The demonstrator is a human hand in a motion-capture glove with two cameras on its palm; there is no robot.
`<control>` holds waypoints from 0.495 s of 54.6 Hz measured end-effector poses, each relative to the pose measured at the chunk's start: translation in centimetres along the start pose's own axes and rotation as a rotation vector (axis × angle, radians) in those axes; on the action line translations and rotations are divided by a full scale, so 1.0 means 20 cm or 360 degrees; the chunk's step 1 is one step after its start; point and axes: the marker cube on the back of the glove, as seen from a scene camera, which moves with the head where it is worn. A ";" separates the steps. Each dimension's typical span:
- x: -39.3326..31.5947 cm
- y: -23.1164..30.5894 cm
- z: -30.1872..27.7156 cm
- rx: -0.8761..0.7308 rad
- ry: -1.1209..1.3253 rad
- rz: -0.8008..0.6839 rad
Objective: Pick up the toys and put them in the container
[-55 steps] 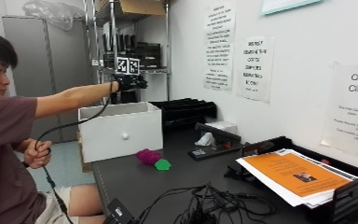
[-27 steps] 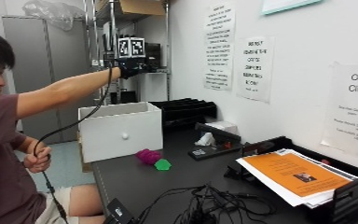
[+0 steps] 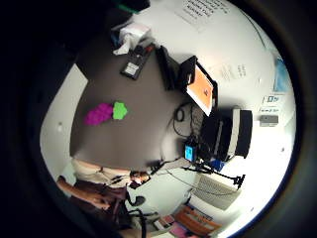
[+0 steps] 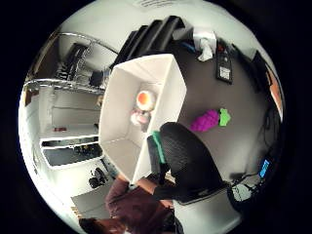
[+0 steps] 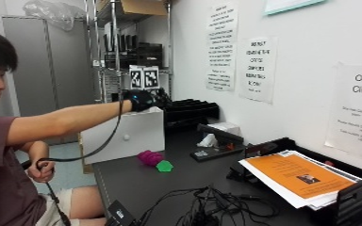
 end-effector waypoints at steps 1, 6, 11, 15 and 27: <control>0.01 -0.01 0.05 -0.0003 0.0000 -0.0007; 0.02 -0.02 0.35 -0.0085 -0.0088 -0.0041; -0.02 -0.03 0.67 -0.0236 -0.0205 -0.0091; -0.06 -0.02 0.90 -0.0354 -0.0242 -0.0131; -0.11 -0.02 1.21 -0.0184 -0.0274 -0.0151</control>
